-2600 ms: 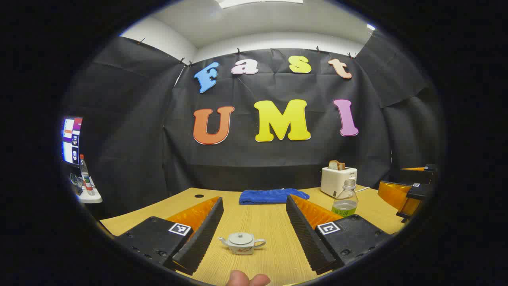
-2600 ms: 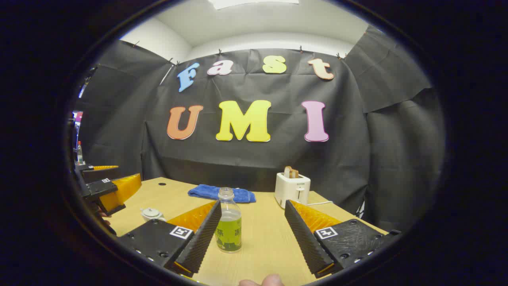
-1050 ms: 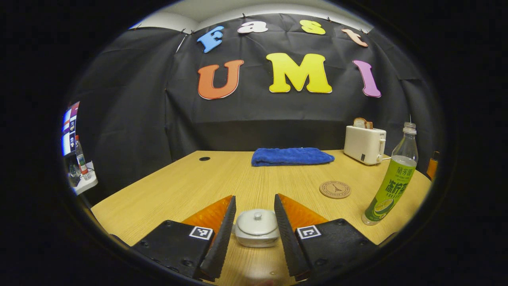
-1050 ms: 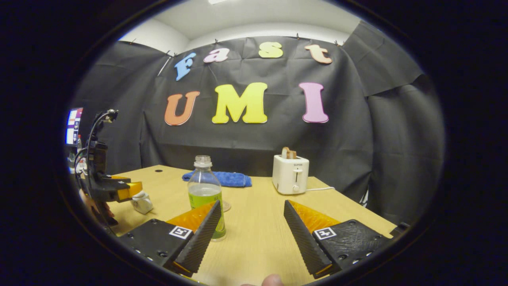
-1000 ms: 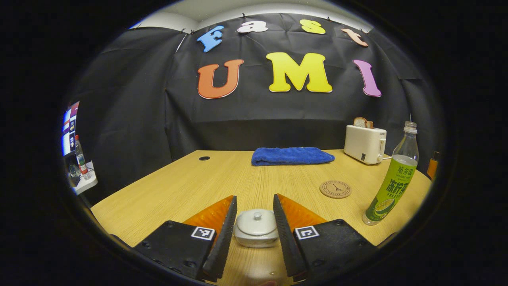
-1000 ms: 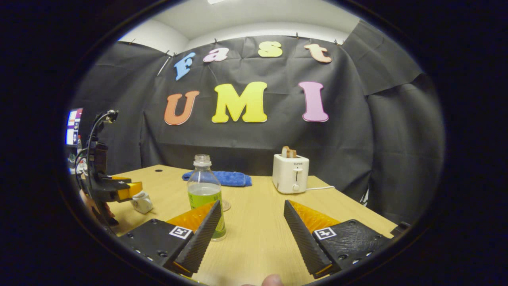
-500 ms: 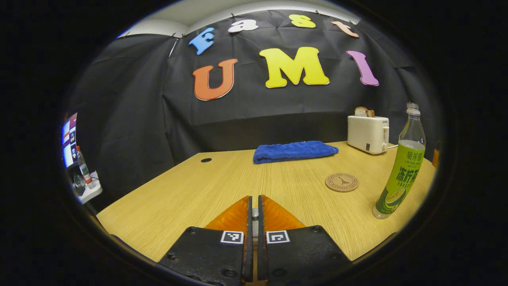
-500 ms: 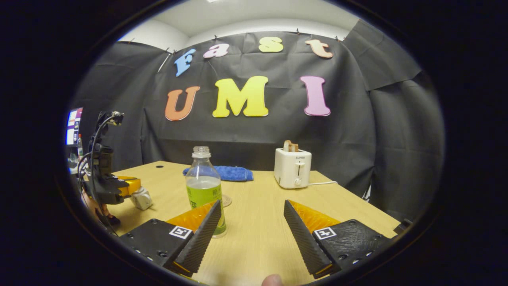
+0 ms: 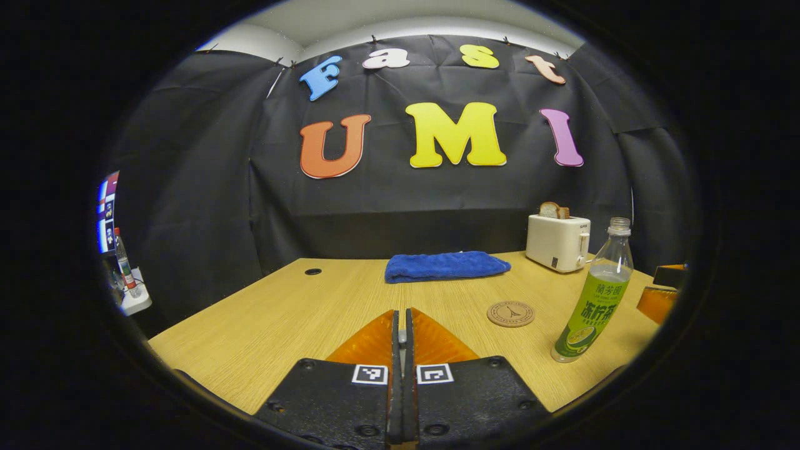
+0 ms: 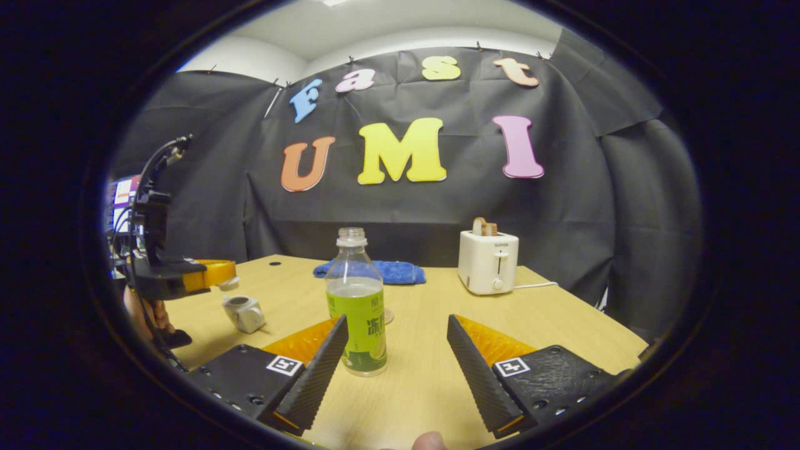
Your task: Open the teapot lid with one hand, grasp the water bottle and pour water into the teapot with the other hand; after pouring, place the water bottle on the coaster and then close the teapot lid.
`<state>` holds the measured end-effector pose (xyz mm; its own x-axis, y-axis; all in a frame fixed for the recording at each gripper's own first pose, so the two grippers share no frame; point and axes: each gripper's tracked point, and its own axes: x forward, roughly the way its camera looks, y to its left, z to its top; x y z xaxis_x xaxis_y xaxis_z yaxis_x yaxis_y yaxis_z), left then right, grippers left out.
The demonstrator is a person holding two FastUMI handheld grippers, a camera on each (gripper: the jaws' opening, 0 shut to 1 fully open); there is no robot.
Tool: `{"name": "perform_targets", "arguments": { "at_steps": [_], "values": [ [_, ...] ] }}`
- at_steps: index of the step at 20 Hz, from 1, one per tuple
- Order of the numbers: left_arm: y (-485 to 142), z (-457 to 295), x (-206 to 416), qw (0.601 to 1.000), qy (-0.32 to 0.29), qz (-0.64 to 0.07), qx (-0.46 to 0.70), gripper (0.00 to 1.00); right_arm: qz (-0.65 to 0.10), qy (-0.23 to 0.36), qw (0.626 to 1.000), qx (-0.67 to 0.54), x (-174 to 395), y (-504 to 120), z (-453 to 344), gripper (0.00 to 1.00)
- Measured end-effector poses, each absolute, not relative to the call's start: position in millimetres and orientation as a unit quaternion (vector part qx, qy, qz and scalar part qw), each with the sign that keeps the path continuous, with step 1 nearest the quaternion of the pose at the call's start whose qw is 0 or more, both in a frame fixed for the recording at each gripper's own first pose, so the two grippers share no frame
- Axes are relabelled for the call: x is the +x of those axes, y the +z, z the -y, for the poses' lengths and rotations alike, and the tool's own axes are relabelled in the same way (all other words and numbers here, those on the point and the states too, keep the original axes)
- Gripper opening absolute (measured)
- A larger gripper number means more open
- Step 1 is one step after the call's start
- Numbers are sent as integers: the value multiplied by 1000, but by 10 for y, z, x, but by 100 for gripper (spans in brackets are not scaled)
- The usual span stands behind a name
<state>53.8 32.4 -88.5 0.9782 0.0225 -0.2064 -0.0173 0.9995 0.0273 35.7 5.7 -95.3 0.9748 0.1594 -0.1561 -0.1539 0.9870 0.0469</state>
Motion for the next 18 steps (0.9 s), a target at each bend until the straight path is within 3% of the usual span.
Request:
{"name": "perform_targets", "arguments": {
  "at_steps": [9, 15, 16, 18],
  "values": [
    [-816, -638, 344, 995, 25, -92, 21, 2, -90, 99, 991, -5, 712, -983, -491, 95],
    [-836, -759, 316, 995, 22, -92, 20, 2, -99, 84, 992, -7, 910, -1008, -584, 99],
    [-838, -766, 308, 995, 22, -93, 21, 2, -102, 80, 992, -7, 929, -1031, -580, 95],
    [-867, -797, 296, 995, 20, -95, 21, 2, -103, 76, 992, -2, 918, -1013, -578, 77]
  ]
}}
